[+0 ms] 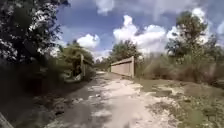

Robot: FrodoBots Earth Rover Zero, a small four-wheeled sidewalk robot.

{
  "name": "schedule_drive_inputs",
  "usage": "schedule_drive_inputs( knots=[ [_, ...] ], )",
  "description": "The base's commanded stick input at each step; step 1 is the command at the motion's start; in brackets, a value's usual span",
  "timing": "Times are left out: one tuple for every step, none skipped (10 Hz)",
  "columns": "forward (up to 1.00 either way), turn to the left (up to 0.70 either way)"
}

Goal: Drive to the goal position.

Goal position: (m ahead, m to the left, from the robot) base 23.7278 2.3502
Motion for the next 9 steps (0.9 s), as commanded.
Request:
schedule_drive_inputs(
  knots=[
    [1.0,0.0],
    [1.0,0.0],
    [1.0,0.0],
    [1.0,0.0],
    [1.0,0.0],
    [1.0,0.0],
    [1.0,0.0],
    [1.0,0.0],
    [1.0,0.0]
  ],
)
